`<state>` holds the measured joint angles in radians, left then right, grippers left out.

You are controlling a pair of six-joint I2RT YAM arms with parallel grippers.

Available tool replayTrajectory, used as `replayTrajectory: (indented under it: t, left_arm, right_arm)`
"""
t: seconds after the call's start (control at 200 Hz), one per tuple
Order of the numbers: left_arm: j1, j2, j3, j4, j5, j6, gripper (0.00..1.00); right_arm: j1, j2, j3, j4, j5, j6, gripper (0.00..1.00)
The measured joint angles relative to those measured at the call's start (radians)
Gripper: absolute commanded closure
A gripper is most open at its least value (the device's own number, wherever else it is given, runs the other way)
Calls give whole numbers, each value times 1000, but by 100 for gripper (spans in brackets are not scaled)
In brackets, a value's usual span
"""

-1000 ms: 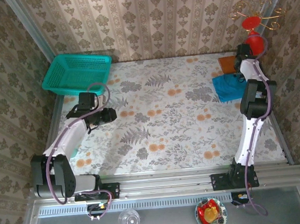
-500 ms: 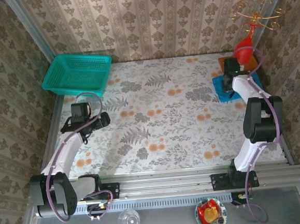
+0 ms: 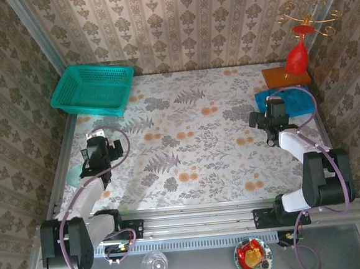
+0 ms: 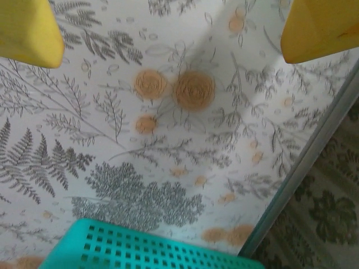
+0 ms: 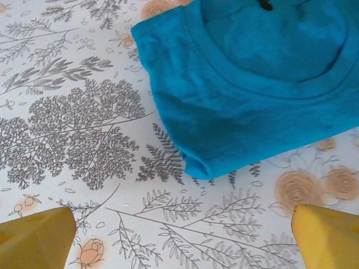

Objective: Fold the inside-out t-shirt
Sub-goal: Reset both arms

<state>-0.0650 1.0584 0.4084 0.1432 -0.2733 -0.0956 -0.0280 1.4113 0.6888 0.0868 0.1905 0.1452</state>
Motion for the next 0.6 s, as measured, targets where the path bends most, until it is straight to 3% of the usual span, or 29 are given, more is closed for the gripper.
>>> replayTrajectory:
  t: [0.37,0.6]
  left_arm:
    - [40,436,2,539,210,130,0]
    - [94,500,-42,732,323,134,0]
  right_arm:
    - [0,61,-195,450,-72,-33,0]
    - [6,90,-274,643,-111,-52,0]
